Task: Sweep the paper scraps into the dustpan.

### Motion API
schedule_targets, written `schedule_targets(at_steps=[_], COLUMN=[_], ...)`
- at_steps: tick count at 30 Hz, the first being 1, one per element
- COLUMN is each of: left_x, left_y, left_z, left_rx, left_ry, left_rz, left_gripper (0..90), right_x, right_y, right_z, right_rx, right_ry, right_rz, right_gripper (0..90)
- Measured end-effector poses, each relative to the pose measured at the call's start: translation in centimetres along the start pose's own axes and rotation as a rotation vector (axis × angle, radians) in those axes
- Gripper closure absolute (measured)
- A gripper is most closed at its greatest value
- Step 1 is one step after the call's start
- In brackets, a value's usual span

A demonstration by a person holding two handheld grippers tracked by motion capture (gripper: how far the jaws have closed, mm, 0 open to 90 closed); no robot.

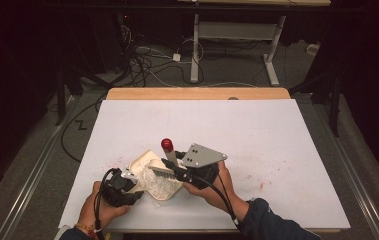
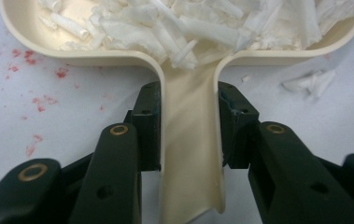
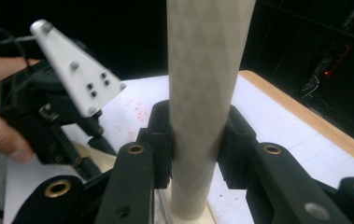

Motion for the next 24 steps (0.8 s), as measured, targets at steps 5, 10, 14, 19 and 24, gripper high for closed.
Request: schedule_targets(at_steps=[5, 10, 14, 19, 24], left_x=[0.0, 0.0, 0.0, -0.1, -0.4], left_y=[0.0, 0.0, 0.1, 0.3, 1.0], left_z=[0.0, 0.0, 0.0, 0.1, 0.3], left_rx=[-0.003, -0.007, -0.006, -0.007, 0.007], left_ry=[-0.001, -0.002, -0.002, -0.007, 0.006], left_rz=[-0.001, -0.005, -0.008, -0.010, -0.034], left_gripper=[63.2, 63.2, 63.2, 63.2, 63.2], right_x=[-0.2, -0.3, 0.3, 1.3, 3.2], right_y=[-2.1, -3.7, -5.6, -8.8, -11.6], right_z=[1.0, 1.4, 1.1, 0.7, -0.7], right_rx=[0.003, 0.021, 0.056, 0.036, 0.007], right_ry=[-0.028, -0.042, -0.028, -0.023, 0.032], right_rz=[-0.061, -0.092, -0.106, -0.205, -0.293], right_gripper=[70.5, 70.5, 70.5, 70.5, 70.6])
Point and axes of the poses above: each handheld gripper's, and its own axes: x roughly forward along the jaws, z roughly out of its top, y roughly to its left, the point moved 6 cm from there along x, roughly forward along the jaws, and after that the axes turned 3 degrees about -y, right-handed, at the moved point
